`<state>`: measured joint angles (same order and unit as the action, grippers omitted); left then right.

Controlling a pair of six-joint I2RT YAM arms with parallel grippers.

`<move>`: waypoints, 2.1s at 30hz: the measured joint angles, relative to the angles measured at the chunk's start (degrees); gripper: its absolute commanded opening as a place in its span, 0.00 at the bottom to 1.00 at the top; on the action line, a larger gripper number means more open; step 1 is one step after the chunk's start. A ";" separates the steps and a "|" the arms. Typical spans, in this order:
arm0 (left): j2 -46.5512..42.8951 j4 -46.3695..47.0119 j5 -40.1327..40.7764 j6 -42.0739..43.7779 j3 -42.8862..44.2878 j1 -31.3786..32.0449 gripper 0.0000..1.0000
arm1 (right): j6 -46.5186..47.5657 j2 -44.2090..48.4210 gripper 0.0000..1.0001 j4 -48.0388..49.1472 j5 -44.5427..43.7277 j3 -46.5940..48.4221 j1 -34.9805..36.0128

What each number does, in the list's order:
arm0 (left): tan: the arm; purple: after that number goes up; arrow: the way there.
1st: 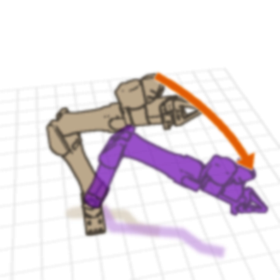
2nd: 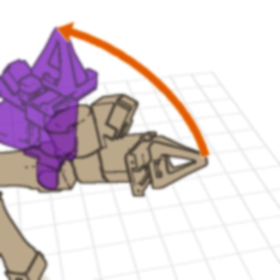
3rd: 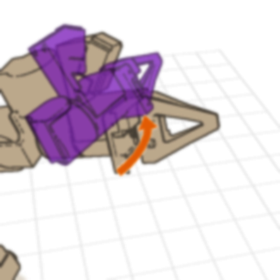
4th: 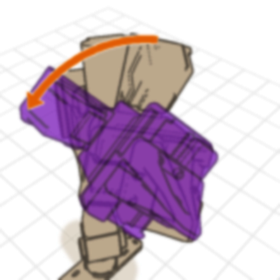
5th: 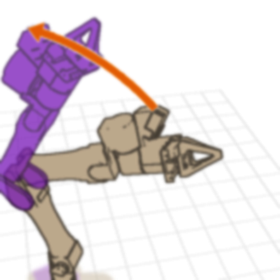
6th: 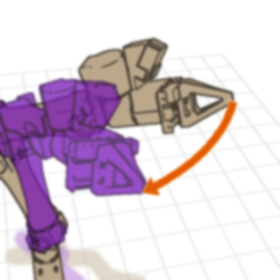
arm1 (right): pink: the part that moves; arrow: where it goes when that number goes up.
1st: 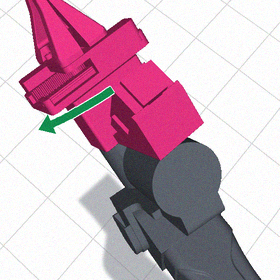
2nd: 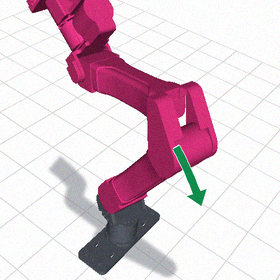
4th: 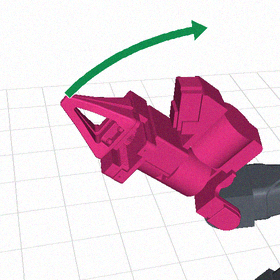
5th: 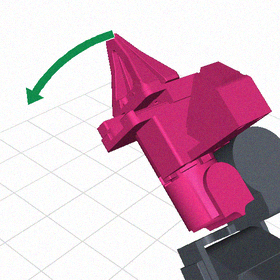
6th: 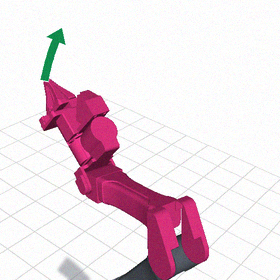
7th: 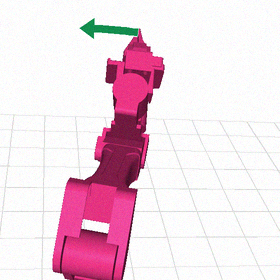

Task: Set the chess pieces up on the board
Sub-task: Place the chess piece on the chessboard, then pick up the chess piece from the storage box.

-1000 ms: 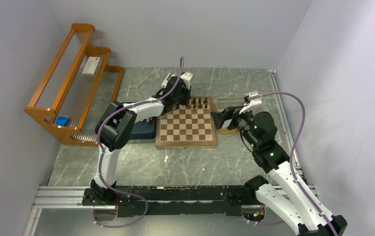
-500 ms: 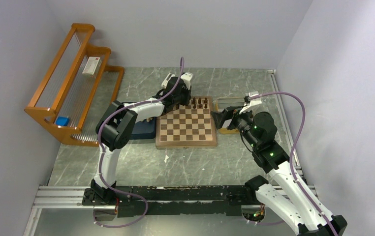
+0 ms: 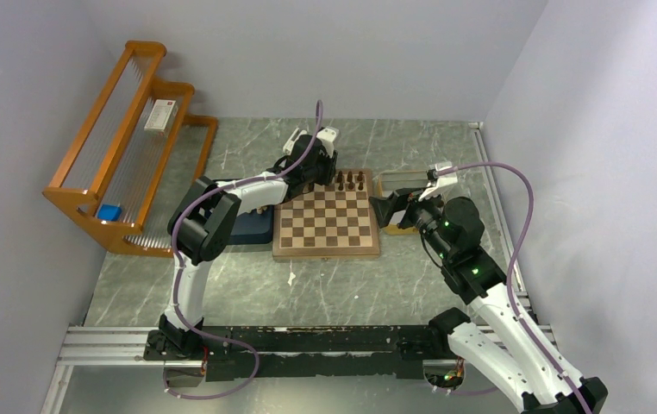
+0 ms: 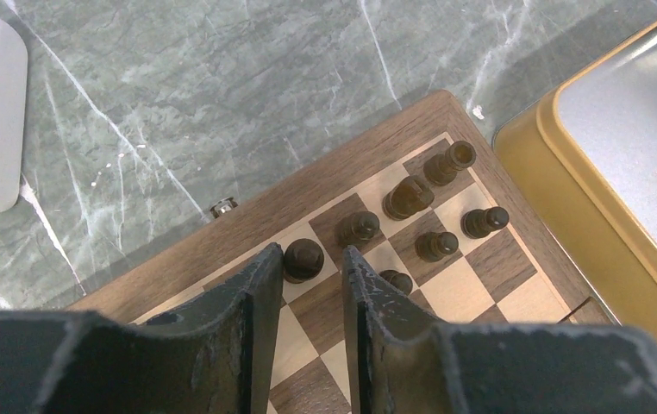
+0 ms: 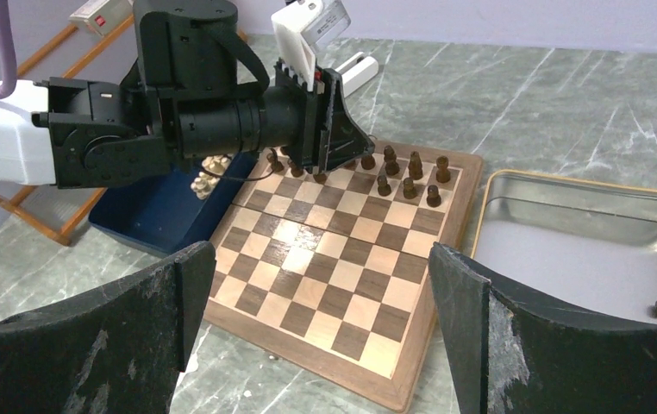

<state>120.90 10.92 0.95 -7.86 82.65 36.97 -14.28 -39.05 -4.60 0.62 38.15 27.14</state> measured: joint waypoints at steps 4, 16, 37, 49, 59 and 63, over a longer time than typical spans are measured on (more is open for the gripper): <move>0.00 0.00 0.00 0.07 0.00 0.00 0.37 | 0.00 0.04 0.98 0.02 -0.02 -0.17 0.00; 0.13 -1.66 -0.04 0.20 1.01 0.00 0.43 | 0.02 -0.17 1.00 0.07 0.00 -0.35 0.00; -7.76 -14.97 -4.79 -3.10 8.17 -1.25 0.99 | -6.62 -5.53 1.00 -2.86 -9.97 -0.76 0.00; -33.79 -25.00 -10.49 -2.99 -0.76 -1.55 0.99 | 3.04 -18.67 0.87 -5.55 -20.46 6.95 -0.07; -53.62 -28.17 -10.32 -0.39 -25.44 -1.55 0.99 | 25.31 -38.27 0.52 -7.98 -27.93 15.89 -1.46; -56.43 -29.64 -10.14 0.63 -28.37 -1.55 0.99 | 32.81 -44.89 0.39 -9.46 -30.08 16.74 -3.61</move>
<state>64.47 -18.72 -9.19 -7.22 54.28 35.42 18.52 -83.94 -14.06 -29.45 54.89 23.53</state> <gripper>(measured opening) 0.988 0.466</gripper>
